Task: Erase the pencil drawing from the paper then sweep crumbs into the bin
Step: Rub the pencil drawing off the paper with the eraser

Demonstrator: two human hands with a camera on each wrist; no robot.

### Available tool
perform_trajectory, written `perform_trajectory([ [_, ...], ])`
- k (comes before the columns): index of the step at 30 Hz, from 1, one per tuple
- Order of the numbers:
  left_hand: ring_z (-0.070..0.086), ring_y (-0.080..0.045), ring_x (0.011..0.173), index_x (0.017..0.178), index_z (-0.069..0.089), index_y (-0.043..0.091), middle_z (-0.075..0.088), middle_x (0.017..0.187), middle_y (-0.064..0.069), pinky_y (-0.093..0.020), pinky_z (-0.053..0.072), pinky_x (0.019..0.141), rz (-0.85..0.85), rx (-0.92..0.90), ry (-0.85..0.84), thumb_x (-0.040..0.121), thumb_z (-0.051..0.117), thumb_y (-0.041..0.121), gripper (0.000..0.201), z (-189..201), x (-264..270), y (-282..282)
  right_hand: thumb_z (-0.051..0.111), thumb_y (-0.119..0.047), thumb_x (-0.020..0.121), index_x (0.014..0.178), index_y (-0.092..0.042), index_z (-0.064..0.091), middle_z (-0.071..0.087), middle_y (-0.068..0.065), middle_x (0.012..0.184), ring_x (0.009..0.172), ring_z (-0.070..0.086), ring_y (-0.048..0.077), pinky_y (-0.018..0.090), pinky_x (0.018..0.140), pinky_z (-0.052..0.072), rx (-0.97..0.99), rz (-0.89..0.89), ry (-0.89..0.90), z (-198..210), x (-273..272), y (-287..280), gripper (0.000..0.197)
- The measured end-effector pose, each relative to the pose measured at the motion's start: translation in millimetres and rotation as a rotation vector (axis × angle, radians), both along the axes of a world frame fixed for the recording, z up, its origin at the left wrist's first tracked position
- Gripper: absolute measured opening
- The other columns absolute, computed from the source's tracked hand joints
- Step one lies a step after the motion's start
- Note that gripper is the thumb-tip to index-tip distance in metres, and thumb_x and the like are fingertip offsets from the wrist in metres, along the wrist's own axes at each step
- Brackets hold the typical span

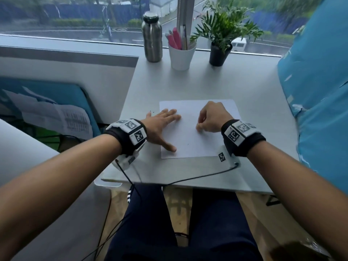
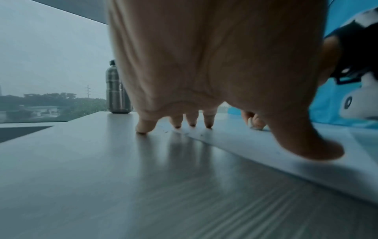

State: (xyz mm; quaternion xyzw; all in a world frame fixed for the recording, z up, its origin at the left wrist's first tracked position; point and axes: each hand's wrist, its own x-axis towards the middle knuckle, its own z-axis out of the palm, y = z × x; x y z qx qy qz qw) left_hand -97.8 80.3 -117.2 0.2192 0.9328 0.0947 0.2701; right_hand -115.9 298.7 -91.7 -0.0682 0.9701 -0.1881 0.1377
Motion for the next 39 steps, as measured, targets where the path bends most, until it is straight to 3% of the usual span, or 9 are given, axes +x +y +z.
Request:
perform_trajectory([
  [4,-0.022,-0.014,0.147,0.155,-0.013,0.025,-0.022,0.161,0.007,-0.053,-0.011,0.118,-0.021,-0.022,0.013,0.052,0.076,0.077,0.146,-10,-2,-8,0.075,-0.013,0.072,0.072,-0.01,0.074,0.069,0.001,0.07,0.071,0.064,0.016,0.025,0.062,0.052,0.036,0.139,0.017,5,7,-11,0.003],
  [8,-0.031,-0.015,0.143,0.151,-0.025,0.021,-0.032,0.157,0.004,-0.044,-0.016,0.118,-0.001,-0.078,0.007,0.047,0.072,0.083,0.155,-10,-6,-10,0.075,-0.018,0.076,0.08,-0.009,0.075,0.07,0.002,0.069,0.064,0.062,0.014,0.025,0.065,0.053,-0.106,0.244,0.055,10,0,-37,0.009],
  [15,-0.03,-0.013,0.143,0.15,-0.026,0.019,-0.031,0.158,0.004,-0.045,-0.013,0.119,-0.008,-0.075,0.028,0.042,0.07,0.087,0.16,-10,-7,-11,0.073,-0.022,0.079,0.078,-0.007,0.074,0.07,0.009,0.071,0.069,0.063,0.023,0.034,0.07,0.054,-0.089,0.323,0.071,-4,-20,-56,0.015],
  [20,-0.033,-0.012,0.141,0.149,-0.029,0.018,-0.034,0.156,0.005,-0.045,-0.014,0.119,0.002,-0.086,0.016,0.04,0.067,0.09,0.162,-13,-7,-12,0.072,-0.023,0.08,0.08,-0.015,0.076,0.072,-0.001,0.072,0.064,0.06,0.011,0.024,0.066,0.052,-0.013,0.578,-0.082,3,4,-54,0.01],
  [24,-0.032,-0.013,0.142,0.15,-0.027,0.018,-0.033,0.157,0.004,-0.045,-0.015,0.119,0.003,-0.081,0.016,0.042,0.071,0.086,0.161,-9,-6,-9,0.069,-0.021,0.077,0.079,-0.009,0.077,0.072,0.007,0.072,0.068,0.066,0.021,0.033,0.069,0.054,-0.042,0.414,0.06,6,-30,-57,0.014],
  [29,-0.033,-0.012,0.141,0.149,-0.029,0.019,-0.035,0.156,0.005,-0.046,-0.015,0.119,0.01,-0.092,0.011,0.041,0.069,0.089,0.162,-11,-7,-11,0.073,-0.024,0.077,0.076,-0.016,0.076,0.067,-0.007,0.066,0.061,0.059,0.009,0.022,0.064,0.049,0.035,0.597,-0.094,4,9,-51,0.008],
  [35,-0.032,-0.012,0.142,0.149,-0.028,0.018,-0.034,0.156,0.004,-0.045,-0.015,0.119,0.012,-0.093,-0.004,0.043,0.071,0.086,0.161,-6,-5,-9,0.069,-0.02,0.076,0.08,-0.008,0.077,0.074,0.008,0.075,0.071,0.068,0.023,0.033,0.071,0.053,-0.007,0.431,0.079,5,-31,-57,0.015],
  [39,-0.034,-0.012,0.141,0.149,-0.03,0.018,-0.036,0.155,0.005,-0.046,-0.015,0.119,0.009,-0.111,-0.001,0.041,0.068,0.09,0.162,-9,-6,-9,0.073,-0.021,0.078,0.079,-0.016,0.076,0.069,-0.007,0.068,0.063,0.063,0.007,0.017,0.063,0.05,0.002,0.588,-0.117,2,14,-50,0.006],
])
